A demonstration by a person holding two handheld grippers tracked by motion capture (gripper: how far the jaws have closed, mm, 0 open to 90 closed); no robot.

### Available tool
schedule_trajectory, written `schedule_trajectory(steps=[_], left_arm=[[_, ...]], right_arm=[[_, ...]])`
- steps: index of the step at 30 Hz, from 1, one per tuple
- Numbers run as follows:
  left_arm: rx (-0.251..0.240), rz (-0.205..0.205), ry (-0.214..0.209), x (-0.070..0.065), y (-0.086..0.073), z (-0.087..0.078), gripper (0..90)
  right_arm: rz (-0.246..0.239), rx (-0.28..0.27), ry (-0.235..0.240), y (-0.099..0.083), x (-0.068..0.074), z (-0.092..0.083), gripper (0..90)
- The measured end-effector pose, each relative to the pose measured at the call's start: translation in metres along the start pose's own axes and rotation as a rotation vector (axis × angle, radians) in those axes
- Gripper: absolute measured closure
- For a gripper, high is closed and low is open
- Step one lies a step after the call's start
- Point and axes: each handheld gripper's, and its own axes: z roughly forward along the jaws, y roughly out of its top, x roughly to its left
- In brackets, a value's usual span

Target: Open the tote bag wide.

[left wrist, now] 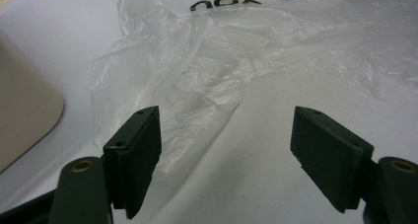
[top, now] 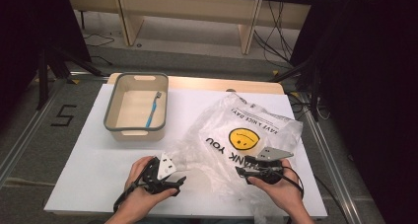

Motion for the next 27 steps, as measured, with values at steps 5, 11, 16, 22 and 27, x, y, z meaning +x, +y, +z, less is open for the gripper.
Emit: schedule_trajectory(steps=[5, 11, 16, 22, 27], left_arm=[[0.002, 0.005, -0.004, -0.001, 0.000, 0.001, 27.4], [0.004, 0.005, -0.006, -0.001, 0.000, 0.002, 27.4], [0.002, 0.008, -0.007, -0.002, 0.001, 0.002, 27.4], [0.001, 0.015, -0.011, -0.005, 0.002, 0.003, 27.4], [0.002, 0.019, -0.015, -0.006, 0.002, 0.004, 27.4]], right_arm=[[-0.020, 0.062, 0.049, 0.000, 0.006, 0.014, 45.6], [-0.044, 0.155, 0.095, -0.002, 0.014, 0.032, 45.0], [-0.090, 0.230, 0.090, -0.005, 0.019, 0.042, 50.6], [-0.087, 0.232, 0.076, -0.004, 0.017, 0.042, 68.2], [-0.072, 0.238, 0.080, -0.004, 0.015, 0.042, 85.8]])
